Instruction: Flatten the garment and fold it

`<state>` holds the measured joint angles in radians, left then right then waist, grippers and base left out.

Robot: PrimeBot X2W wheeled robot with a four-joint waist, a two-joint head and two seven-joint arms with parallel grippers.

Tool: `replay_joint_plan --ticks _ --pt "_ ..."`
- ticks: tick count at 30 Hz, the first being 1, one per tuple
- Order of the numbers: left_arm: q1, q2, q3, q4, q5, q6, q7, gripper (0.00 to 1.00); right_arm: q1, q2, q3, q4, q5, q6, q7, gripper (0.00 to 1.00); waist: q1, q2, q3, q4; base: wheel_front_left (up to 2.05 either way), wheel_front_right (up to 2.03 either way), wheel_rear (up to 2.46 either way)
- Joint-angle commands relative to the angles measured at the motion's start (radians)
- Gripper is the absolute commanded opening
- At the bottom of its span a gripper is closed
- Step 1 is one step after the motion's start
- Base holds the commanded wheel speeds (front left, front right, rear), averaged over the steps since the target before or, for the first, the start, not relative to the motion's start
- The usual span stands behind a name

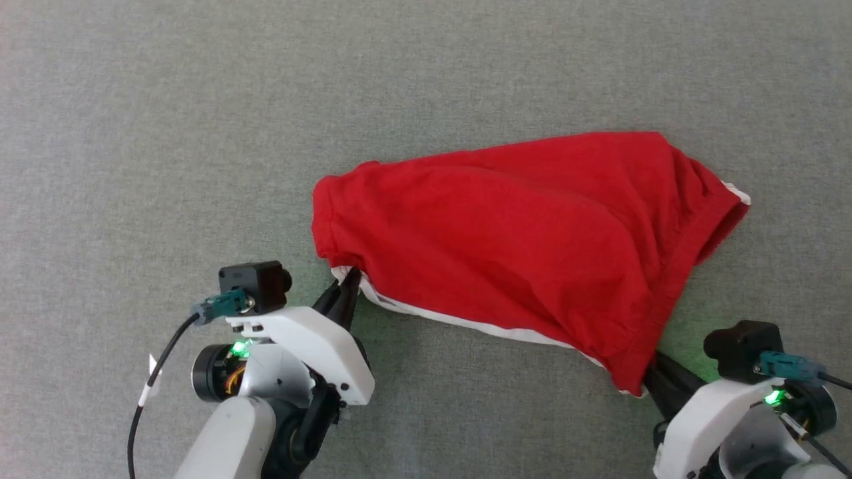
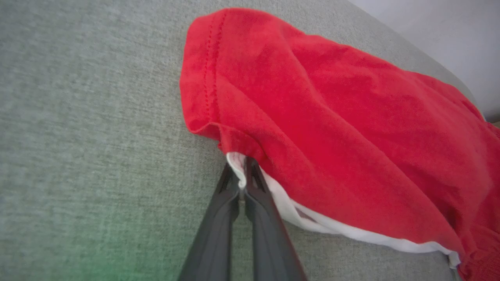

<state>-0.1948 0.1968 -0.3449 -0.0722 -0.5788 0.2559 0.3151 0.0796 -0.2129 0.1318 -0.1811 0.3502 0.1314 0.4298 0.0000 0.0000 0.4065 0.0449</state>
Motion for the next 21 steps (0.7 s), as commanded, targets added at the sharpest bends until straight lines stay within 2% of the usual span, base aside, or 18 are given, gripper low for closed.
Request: replay_joint_plan --ticks 1,10,15,21 --pt "-0.012 0.003 -0.001 0.013 0.004 -0.001 0.0 0.0 -0.004 0.007 0.019 0.041 0.006 -0.001 0.002 0.0 0.0 0.0 -0.004 0.001 0.0 0.0 0.0" --pt "0.022 -0.005 0.03 -0.01 -0.034 -0.002 -0.033 0.0 0.001 0.025 -0.043 -0.01 0.036 -0.001 -0.049 0.0 0.0 0.0 -0.065 -0.008 0.0 0.0 0.0" --pt "0.064 -0.022 0.089 -0.1 -0.106 -0.004 -0.058 0.0 -0.009 0.025 -0.092 -0.11 0.105 -0.001 -0.05 0.0 0.0 0.0 -0.12 -0.024 0.0 0.0 0.0" --pt "0.084 -0.037 0.152 -0.232 -0.189 -0.003 -0.058 0.0 -0.057 -0.01 -0.142 -0.215 0.202 -0.001 0.012 0.0 0.0 0.0 -0.19 -0.038 0.0 0.0 0.0"
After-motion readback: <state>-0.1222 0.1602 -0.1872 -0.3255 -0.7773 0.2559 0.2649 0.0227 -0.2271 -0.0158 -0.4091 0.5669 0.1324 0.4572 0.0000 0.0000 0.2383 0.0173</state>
